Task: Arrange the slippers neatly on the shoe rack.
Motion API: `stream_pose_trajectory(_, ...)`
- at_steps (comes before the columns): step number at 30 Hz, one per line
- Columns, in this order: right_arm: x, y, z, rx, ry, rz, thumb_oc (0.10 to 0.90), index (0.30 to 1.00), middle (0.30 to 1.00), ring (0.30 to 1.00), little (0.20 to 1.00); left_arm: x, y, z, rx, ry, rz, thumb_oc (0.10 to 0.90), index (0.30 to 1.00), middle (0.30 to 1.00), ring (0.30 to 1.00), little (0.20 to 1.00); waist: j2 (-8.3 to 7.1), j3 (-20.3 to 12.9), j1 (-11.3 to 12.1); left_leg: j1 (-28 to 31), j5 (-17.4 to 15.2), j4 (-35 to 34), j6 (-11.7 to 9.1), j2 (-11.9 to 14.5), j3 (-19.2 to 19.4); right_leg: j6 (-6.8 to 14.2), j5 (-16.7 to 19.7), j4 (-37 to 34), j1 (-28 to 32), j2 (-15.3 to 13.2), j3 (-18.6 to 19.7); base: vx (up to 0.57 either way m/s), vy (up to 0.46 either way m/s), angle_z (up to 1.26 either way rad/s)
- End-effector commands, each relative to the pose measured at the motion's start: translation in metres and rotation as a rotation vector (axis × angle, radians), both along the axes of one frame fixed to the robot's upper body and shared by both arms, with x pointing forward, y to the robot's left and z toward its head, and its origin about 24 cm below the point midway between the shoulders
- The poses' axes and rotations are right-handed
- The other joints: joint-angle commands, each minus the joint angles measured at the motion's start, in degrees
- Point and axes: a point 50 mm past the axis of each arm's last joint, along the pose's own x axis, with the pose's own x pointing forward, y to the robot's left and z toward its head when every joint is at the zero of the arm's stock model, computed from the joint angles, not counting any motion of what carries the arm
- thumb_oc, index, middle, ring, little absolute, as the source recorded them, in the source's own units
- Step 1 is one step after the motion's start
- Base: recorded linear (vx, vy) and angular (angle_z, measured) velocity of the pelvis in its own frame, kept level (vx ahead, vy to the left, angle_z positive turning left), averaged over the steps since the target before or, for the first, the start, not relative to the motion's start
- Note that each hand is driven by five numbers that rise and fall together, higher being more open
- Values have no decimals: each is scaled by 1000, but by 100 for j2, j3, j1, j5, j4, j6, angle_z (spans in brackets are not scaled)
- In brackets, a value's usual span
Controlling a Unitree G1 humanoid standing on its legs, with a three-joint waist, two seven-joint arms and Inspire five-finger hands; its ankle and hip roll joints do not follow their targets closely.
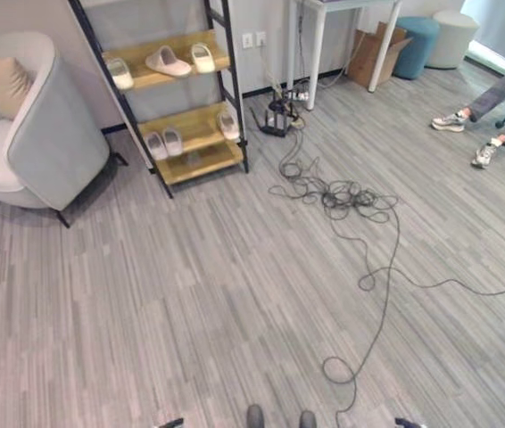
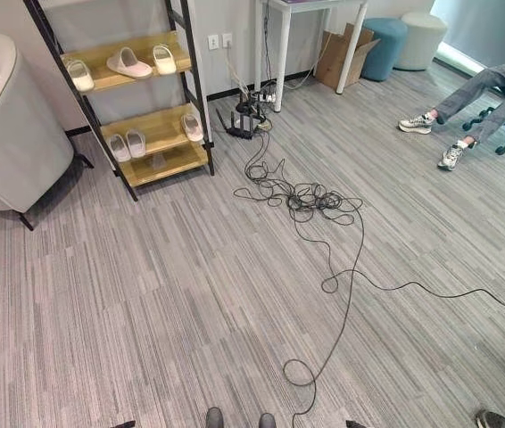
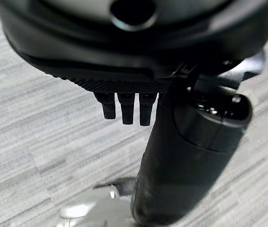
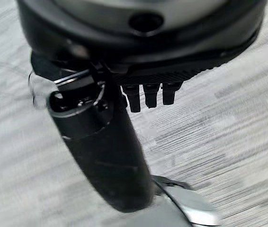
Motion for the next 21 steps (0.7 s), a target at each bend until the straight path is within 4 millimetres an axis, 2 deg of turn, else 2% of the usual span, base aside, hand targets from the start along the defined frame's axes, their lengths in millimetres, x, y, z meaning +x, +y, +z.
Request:
stream_pose_trajectory(1,31,-28,23,-174,-159,73,800,900,900,900,900,43,-12,10,3,-146,-68,800,900,900,900,900,-36,397,129,-805,57,2430,-398,988,173,159,-647,848,-127,-218,167,6,-198,-2)
stream_pose_trajectory(2,31,-28,23,-174,-159,73,800,900,900,900,900,43,-12,10,3,-146,-68,800,900,900,900,900,-18,381,115,-862,37,2488,-405,1006,143,152,-649,856,-151,-198,149,81,-180,18)
stream_pose_trajectory(3,27,-27,21,-162,-147,53,800,900,900,900,900,45,-16,11,-2,-163,-70,800,900,900,900,900,-101,458,138,-1086,119,2987,-310,1057,271,81,-718,864,-56,-206,111,134,-156,39)
stream_pose_trajectory(4,21,-27,18,-162,-115,50,800,900,900,900,900,45,-18,11,-3,-164,-82,800,900,900,900,900,-140,522,160,-1301,-2,3296,-248,1050,342,49,-796,912,-18,-204,74,197,-172,34)
stream_pose_trajectory(5,17,-27,16,-167,-88,57,800,900,900,900,900,44,-19,10,-5,-162,-88,800,900,900,900,900,-153,571,210,-1510,-136,3362,-216,963,423,41,-874,946,30,-213,60,366,-68,31)
stream_pose_trajectory(6,18,-23,14,-159,-73,77,800,900,900,900,900,30,-23,5,-15,-105,-96,800,900,900,900,900,-154,586,375,-1855,-431,2957,-148,701,531,85,-1009,891,206,-216,93,446,15,19)
stream_pose_trajectory(7,20,-23,14,-152,-76,75,800,900,900,900,900,20,-23,1,-13,-61,-100,800,900,900,900,900,-144,555,495,-1932,-313,2540,-151,614,550,121,-1048,823,333,-189,138,385,32,18)
stream_pose_trajectory(8,21,-23,15,-152,-76,75,800,900,900,900,900,20,-23,1,-13,-61,-100,800,900,900,900,900,-149,547,498,-1929,-290,2509,-151,609,556,120,-1039,818,322,-193,141,459,86,0)
stream_pose_trajectory(9,22,-22,14,-144,-76,79,800,900,900,900,900,1,-25,-5,-12,25,-119,800,900,900,900,900,-63,451,664,-2011,144,1591,-225,550,525,159,-1116,695,573,-51,202,488,92,-22)
stream_pose_trajectory(11,23,-19,13,-137,-72,92,800,900,900,900,900,-15,-21,-9,4,100,-119,800,900,900,900,900,-133,419,831,-2111,282,654,-269,427,593,217,-1286,545,934,-44,279,704,130,-39)
stream_pose_trajectory(12,22,-12,11,-119,-64,113,800,900,900,900,900,-31,-14,-10,17,155,-83,800,900,900,900,900,-170,280,917,-2058,353,313,-216,395,601,268,-1383,559,1104,4,421,572,113,-44)
stream_pose_trajectory(13,22,-12,11,-119,-63,113,800,900,900,900,900,-31,-14,-10,17,155,-83,800,900,900,900,900,-184,291,925,-2026,362,285,-214,383,617,271,-1391,562,1117,-12,428,776,180,-53)
stream_pose_trajectory(14,14,-6,6,-96,-25,113,800,900,900,900,900,-40,-6,-9,43,186,-67,800,900,900,900,900,-280,160,959,-2040,652,535,-130,309,500,328,-1392,732,1169,-41,549,557,144,-60)
stream_pose_trajectory(15,9,-7,4,-93,-9,104,800,900,900,900,900,-38,-4,-9,59,185,-77,800,900,900,900,900,-353,126,966,-2123,631,736,-93,259,516,389,-1342,826,1168,-98,559,553,144,-53)
stream_pose_trajectory(16,9,-7,4,-93,-9,104,800,900,900,900,900,-38,-4,-9,59,185,-77,800,900,900,900,900,-354,125,966,-2125,630,738,-93,259,516,389,-1343,826,1166,-99,559,363,126,-41)
stream_pose_trajectory(17,10,-7,4,-98,-6,111,800,900,900,900,900,-34,-1,-8,71,179,-88,800,900,900,900,900,-454,59,999,-2127,518,912,-43,193,520,519,-1175,976,1136,-186,598,468,180,-34)
stream_pose_trajectory(18,15,-6,6,-112,-18,135,800,900,900,900,900,-17,3,-4,99,130,-116,800,900,900,900,900,-592,24,999,-2014,214,1122,113,94,544,870,-454,1820,867,-364,631,463,180,-28)
stream_pose_trajectory(19,15,-7,6,-112,-18,135,800,900,900,900,900,-17,3,-4,98,130,-116,800,900,900,900,900,-575,9,1010,-2031,221,1121,110,117,545,866,-438,1817,845,-345,644,547,267,-11)
stream_pose_trajectory(20,25,-10,9,-125,-37,141,800,900,900,900,900,7,2,0,108,51,-143,800,900,900,900,900,-586,77,971,-1759,-109,1241,305,26,535,1286,715,2898,447,-607,552,416,232,-10)
stream_pose_trajectory(21,29,-11,11,-125,-53,134,800,900,900,900,900,20,0,3,109,13,-158,800,900,900,900,900,-489,93,928,-1575,-222,1249,391,40,497,1220,939,3384,244,-670,446,588,311,-12)
